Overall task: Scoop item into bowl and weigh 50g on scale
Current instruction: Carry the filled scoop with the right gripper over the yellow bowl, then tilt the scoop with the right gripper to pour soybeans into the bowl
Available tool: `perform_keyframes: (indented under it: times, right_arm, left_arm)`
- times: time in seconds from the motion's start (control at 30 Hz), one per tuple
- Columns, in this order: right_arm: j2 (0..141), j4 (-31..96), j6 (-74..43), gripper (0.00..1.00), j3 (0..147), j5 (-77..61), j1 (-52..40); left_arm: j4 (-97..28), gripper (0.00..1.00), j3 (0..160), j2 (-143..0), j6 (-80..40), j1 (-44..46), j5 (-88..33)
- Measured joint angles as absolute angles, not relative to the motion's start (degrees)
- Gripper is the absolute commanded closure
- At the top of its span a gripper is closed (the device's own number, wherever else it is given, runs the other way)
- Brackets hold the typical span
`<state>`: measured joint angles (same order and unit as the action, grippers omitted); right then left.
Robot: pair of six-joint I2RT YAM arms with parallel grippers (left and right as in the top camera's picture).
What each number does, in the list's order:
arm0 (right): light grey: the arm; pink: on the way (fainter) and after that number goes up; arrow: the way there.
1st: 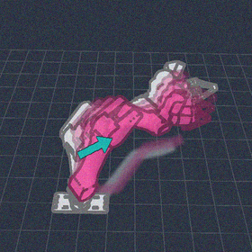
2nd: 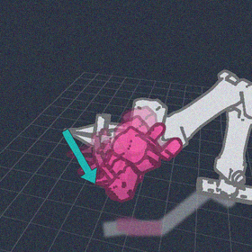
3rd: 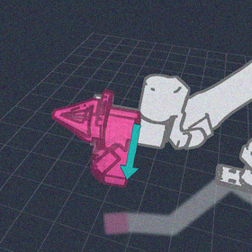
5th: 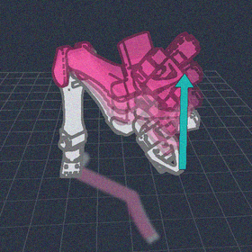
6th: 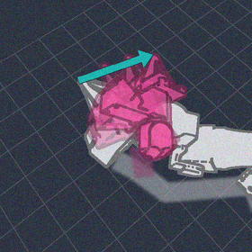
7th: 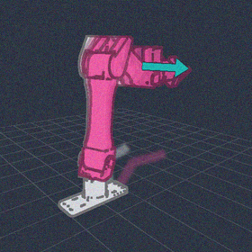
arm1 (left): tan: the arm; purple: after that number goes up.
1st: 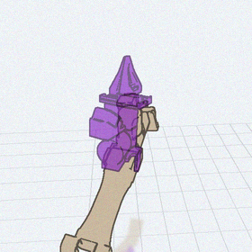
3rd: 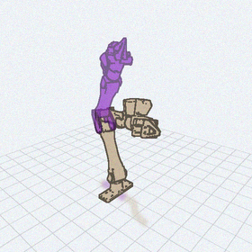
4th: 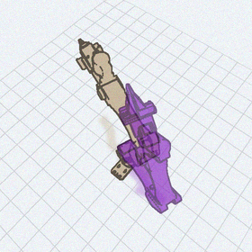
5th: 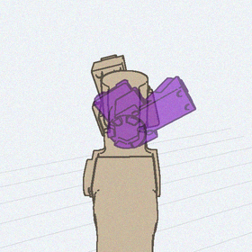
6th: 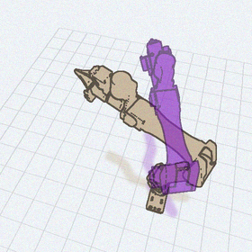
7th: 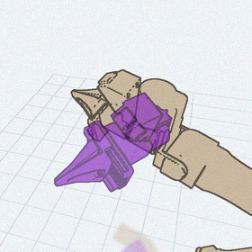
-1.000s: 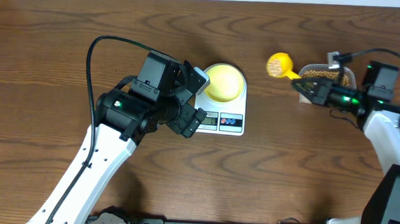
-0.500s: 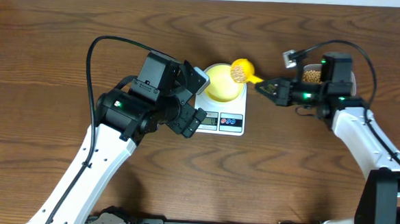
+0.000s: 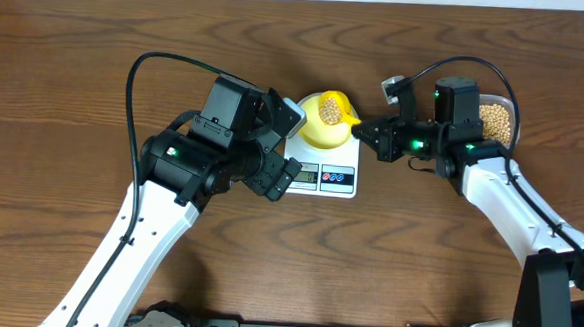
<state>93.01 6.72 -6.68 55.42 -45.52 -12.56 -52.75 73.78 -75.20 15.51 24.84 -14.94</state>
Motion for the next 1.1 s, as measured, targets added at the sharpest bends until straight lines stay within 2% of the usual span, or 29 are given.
perform_keyframes:
  times: [0.47, 1.1]
  right_arm:
    - [93.0, 6.6, 16.3, 0.99, 55.4, -40.0, -15.0]
    - [93.0, 5.9, 32.4, 0.99, 55.4, -36.2, -15.0]
  left_arm:
    - [-52.8, 0.12, 73.8, -75.2, 15.5, 24.8, -14.9]
    - [-52.8, 0.12, 73.8, -75.2, 15.5, 24.8, -14.9]
